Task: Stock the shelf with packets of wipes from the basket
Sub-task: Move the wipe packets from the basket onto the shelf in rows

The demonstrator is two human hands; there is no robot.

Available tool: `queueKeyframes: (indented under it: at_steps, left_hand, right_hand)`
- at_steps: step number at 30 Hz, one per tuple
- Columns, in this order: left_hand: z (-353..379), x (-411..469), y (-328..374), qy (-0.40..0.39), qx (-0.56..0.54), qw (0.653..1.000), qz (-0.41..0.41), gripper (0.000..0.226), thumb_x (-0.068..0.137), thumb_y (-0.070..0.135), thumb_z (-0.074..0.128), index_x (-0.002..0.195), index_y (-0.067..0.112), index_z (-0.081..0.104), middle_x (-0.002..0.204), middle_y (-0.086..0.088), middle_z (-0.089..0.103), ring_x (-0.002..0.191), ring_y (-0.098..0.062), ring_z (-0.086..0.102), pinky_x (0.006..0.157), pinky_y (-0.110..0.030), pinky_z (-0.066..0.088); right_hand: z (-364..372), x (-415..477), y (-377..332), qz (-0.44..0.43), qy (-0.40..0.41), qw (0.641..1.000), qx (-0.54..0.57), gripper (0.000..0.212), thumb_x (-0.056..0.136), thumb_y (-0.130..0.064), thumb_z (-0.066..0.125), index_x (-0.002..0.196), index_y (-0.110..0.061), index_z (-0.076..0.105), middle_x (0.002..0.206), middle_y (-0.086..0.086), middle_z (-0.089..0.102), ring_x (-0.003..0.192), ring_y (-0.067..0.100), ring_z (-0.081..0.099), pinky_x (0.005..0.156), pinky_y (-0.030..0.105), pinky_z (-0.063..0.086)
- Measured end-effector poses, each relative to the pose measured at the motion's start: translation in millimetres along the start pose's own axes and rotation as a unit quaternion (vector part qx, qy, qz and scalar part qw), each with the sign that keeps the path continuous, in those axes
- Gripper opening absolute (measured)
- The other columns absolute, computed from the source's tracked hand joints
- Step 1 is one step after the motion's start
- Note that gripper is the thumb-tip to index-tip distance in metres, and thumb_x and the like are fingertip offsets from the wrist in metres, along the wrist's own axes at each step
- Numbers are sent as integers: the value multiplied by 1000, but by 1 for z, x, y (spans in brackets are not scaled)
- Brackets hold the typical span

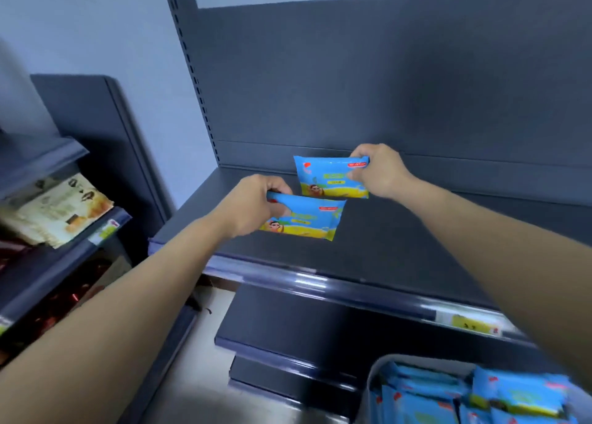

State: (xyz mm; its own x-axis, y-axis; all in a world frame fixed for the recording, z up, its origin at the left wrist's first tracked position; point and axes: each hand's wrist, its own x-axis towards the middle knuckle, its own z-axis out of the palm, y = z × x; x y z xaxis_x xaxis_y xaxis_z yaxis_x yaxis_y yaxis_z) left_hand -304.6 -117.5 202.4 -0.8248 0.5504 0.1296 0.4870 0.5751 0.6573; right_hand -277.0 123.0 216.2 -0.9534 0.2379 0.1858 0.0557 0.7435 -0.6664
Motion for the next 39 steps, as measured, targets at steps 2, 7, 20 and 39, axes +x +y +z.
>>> queueKeyframes:
  at_steps: [2, 7, 20, 39]
  left_hand:
    - [-20, 27, -31, -4, -12, 1000, -11, 17, 75, 5, 72, 77, 20, 64, 75, -6, 64, 61, -12, 51, 60, -27, 42]
    - [-49, 89, -101, -42, -19, 999, -28, 16, 76, 2, 71, 77, 17, 64, 73, -1, 62, 62, -13, 53, 63, -28, 44]
    - [-34, 192, -182, -76, -45, 995, -36, 17, 77, 7, 72, 90, 17, 66, 89, 10, 56, 72, -1, 52, 61, -9, 41]
    - [-1, 208, -171, 35, 232, 972, 11, 59, 84, 31, 64, 135, 12, 40, 128, -9, 42, 118, -28, 37, 97, -39, 30]
  right_hand:
    - [25, 36, -13, 12, 1, 1000, -3, 14, 83, -7, 65, 92, -16, 59, 97, 10, 55, 77, 22, 53, 62, 28, 44]
    - [90, 109, -29, 48, -15, 999, 8, 11, 83, -6, 65, 93, -11, 63, 97, 6, 52, 82, 22, 54, 82, 40, 53]
    - [157, 192, -1, 93, -2, 996, 14, 26, 84, -2, 60, 109, -8, 60, 88, 5, 56, 75, 19, 55, 71, 35, 53]
    - [134, 145, -4, 24, 35, 996, -76, 28, 91, -8, 49, 118, -9, 58, 118, 9, 61, 108, 25, 55, 91, 38, 46]
